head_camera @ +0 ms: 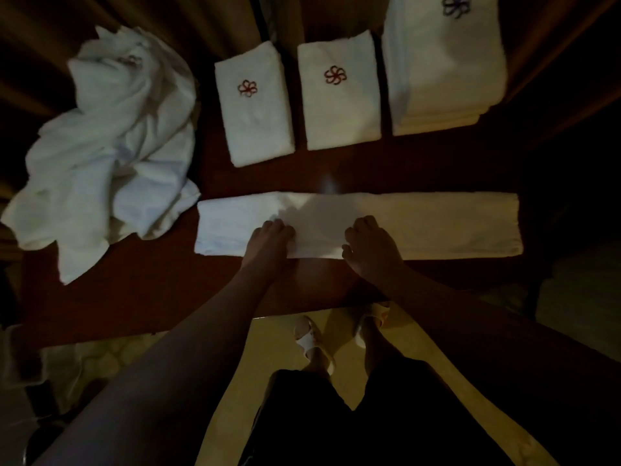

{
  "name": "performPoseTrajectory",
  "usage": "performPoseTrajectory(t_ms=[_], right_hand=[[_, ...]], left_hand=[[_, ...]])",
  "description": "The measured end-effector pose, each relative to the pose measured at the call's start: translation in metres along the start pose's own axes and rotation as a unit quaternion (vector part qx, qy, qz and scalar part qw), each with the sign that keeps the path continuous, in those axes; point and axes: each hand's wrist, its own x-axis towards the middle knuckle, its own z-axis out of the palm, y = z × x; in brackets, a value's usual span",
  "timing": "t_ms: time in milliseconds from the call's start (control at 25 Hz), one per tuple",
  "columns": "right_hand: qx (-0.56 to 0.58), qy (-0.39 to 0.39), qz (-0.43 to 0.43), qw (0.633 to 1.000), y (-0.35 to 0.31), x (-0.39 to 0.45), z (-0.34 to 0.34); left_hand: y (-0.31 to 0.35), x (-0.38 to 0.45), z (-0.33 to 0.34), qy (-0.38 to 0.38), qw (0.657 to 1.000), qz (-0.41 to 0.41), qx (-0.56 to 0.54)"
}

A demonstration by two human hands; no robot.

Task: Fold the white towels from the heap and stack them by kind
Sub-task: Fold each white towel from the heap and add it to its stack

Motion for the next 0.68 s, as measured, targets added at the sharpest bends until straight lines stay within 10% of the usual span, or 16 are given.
performPoseTrajectory(t_ms=[200, 440, 680], right_hand=[[-0.020, -0.019, -0.038, 0.999, -0.060, 0.029, 0.013], [-0.054, -0.019, -0.018, 0.998, -0.099, 0.058, 0.027], [-0.189, -0.007, -0.054, 0.980, -0.109, 0.065, 0.035]], left_hand=[[-0.061, -0.020, 0.004, 0.042, 0.977, -0.193, -0.078], [-0.117, -0.036, -0.001, 0.067, 0.843, -0.466, -0.262], [-0.143, -0.038, -0.003, 0.079, 0.828, -0.444, -0.333]])
